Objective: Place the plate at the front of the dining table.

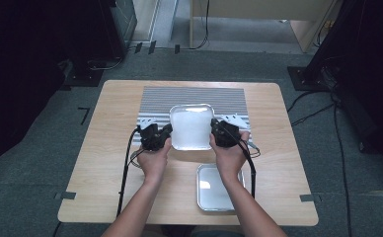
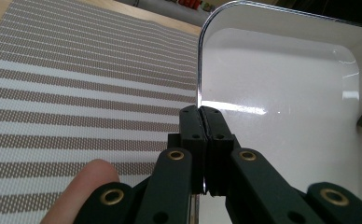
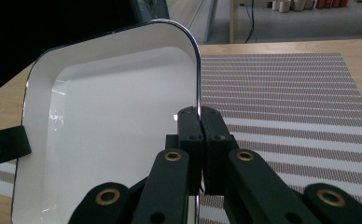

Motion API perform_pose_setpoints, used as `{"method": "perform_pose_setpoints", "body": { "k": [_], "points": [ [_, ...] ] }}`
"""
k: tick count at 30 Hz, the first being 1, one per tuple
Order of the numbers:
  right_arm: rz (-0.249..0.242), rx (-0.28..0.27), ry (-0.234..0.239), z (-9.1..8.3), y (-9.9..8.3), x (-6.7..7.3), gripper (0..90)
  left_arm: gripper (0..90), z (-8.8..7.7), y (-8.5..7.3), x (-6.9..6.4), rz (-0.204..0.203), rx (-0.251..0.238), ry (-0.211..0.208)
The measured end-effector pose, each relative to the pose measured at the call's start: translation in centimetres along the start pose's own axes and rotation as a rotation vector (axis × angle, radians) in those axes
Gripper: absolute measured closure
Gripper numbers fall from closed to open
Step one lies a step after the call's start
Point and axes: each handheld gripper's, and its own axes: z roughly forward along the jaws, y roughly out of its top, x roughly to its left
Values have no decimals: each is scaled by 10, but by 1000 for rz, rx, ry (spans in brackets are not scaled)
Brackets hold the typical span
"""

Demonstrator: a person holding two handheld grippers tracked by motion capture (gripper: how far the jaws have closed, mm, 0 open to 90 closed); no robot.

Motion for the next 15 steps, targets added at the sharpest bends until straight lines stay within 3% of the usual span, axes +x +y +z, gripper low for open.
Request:
{"method": "perform_pose_setpoints", "body": {
  "k": [15],
  "points": [
    [-12, 33, -30, 45, 15, -4, 899, 897, 41, 22, 12, -32, 73, 52]
  ]
}}
